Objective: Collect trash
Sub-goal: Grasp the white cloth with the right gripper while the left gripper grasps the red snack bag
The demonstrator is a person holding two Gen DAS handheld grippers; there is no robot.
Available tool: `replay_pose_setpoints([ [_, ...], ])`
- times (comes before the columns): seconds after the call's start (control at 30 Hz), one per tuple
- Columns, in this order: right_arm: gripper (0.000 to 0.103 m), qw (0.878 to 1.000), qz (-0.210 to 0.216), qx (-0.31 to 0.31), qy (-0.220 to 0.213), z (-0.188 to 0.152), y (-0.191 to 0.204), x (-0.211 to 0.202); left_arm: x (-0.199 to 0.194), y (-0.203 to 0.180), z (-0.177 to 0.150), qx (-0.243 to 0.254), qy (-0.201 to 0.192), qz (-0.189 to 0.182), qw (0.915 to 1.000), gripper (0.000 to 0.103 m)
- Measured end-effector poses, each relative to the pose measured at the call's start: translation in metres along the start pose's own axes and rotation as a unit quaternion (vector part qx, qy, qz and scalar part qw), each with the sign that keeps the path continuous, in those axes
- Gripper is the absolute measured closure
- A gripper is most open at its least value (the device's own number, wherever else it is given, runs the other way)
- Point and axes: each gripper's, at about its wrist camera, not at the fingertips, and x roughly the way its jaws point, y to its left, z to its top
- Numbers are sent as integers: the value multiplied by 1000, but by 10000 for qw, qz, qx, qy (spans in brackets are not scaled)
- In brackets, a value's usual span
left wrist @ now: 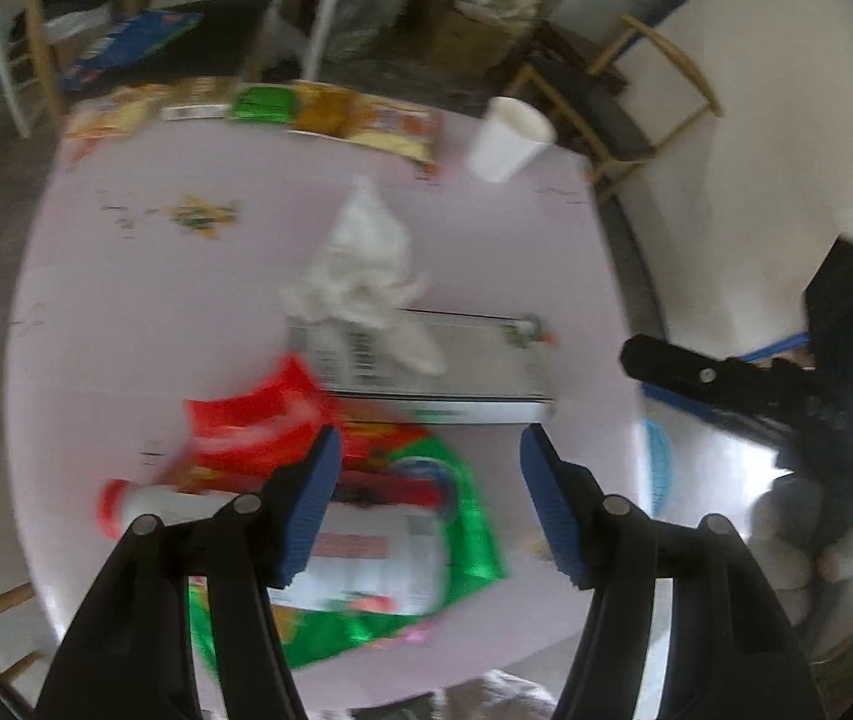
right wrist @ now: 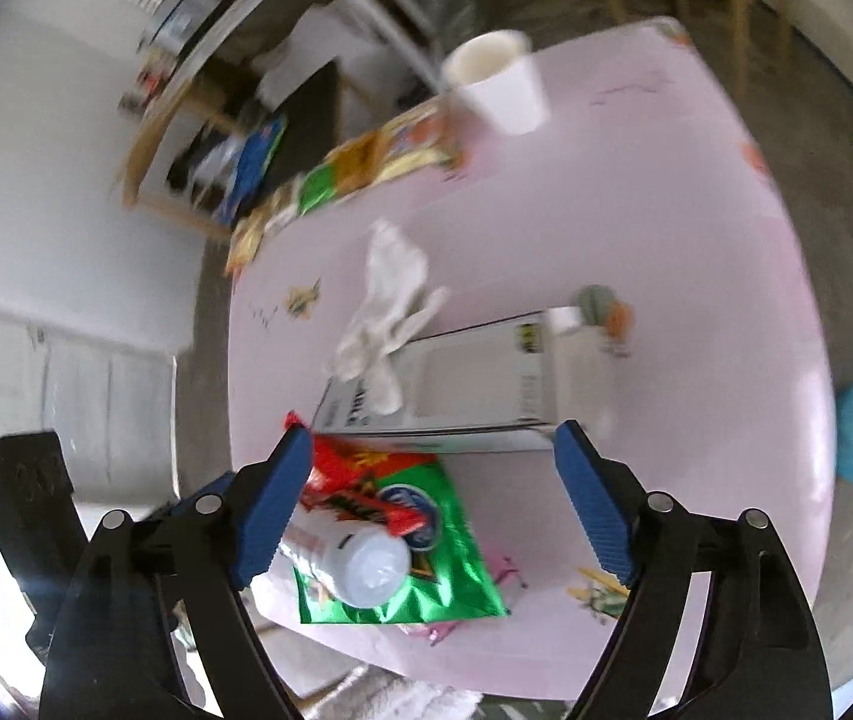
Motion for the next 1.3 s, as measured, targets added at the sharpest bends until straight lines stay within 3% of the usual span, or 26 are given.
replay_pose_setpoints([
  [0.13, 25, 9988, -70, -444, 195, 23, 35, 30, 9, 19, 5, 33, 37, 391, 9992, 43],
  [0.3, 24, 9961, -237, -530, 672, 53, 59, 81, 30, 29, 19, -64, 116, 770, 9969, 43],
  [0.5, 23, 9875, -678, -345, 1384, 82, 63, 142, 52, 37, 25, -297, 535, 732, 9954, 43],
  [0.7, 23, 9839, -861, -276, 1545, 96, 65, 166, 65, 42, 23, -249, 806, 828, 9930, 47],
  [1.0, 41, 9813, -1121, -154, 1559, 93, 59, 175, 68, 48, 21, -334, 899, 768, 9924, 70],
  [1.3, 66, 9810, -1101, 105, 1591, 94, 46, 175, 62, 59, 18, -396, 797, 722, 9934, 80],
])
